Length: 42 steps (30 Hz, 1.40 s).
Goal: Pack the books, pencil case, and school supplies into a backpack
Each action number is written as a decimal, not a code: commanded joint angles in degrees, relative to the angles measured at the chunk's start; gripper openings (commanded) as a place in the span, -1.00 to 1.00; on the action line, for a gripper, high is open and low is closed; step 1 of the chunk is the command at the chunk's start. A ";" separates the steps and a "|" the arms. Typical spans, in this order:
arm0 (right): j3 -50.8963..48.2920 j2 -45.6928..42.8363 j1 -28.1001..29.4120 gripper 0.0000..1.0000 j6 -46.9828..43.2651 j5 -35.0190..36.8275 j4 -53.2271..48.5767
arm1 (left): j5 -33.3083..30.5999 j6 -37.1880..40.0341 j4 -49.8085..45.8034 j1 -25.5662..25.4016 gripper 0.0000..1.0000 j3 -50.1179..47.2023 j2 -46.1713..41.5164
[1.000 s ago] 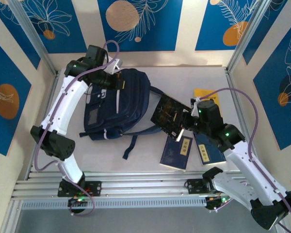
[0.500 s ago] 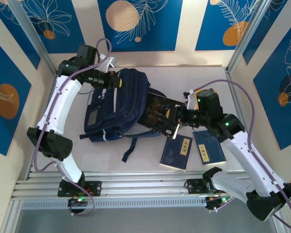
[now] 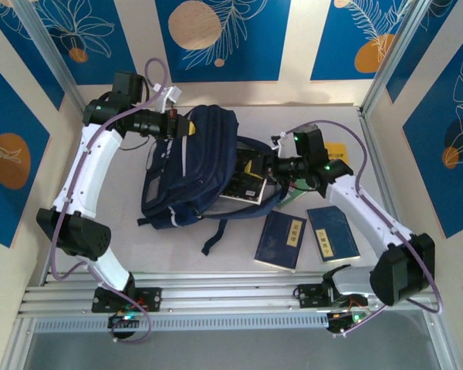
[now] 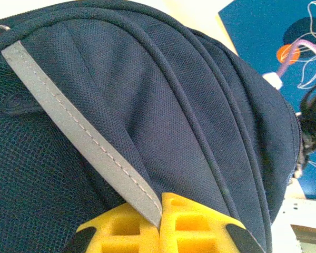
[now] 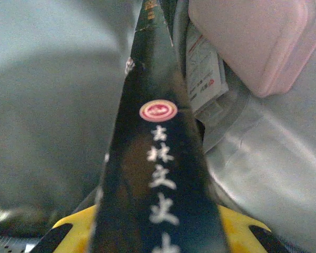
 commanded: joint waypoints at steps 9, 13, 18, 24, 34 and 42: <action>12.73 13.67 4.96 -1.00 -4.65 2.92 0.26 | 9.23 -0.51 9.50 0.32 -1.00 1.99 -4.76; 17.51 20.81 8.11 -1.00 -4.83 6.27 -1.75 | 9.83 -1.09 10.19 0.31 -1.00 2.04 -4.65; 20.64 26.31 12.89 -0.98 -0.41 16.39 0.25 | 10.38 -1.70 10.68 0.05 -1.00 2.11 -4.07; 26.67 34.23 18.20 -0.75 6.39 26.17 2.26 | 10.47 -2.32 11.08 -0.68 -1.00 2.64 -2.79; 33.68 41.91 21.81 0.71 5.48 31.35 7.74 | 6.47 -0.41 8.06 -0.30 -1.00 3.61 -1.57; 25.15 31.43 18.22 0.99 -2.36 27.02 8.75 | 2.56 -0.09 6.82 4.01 -1.00 1.83 -2.64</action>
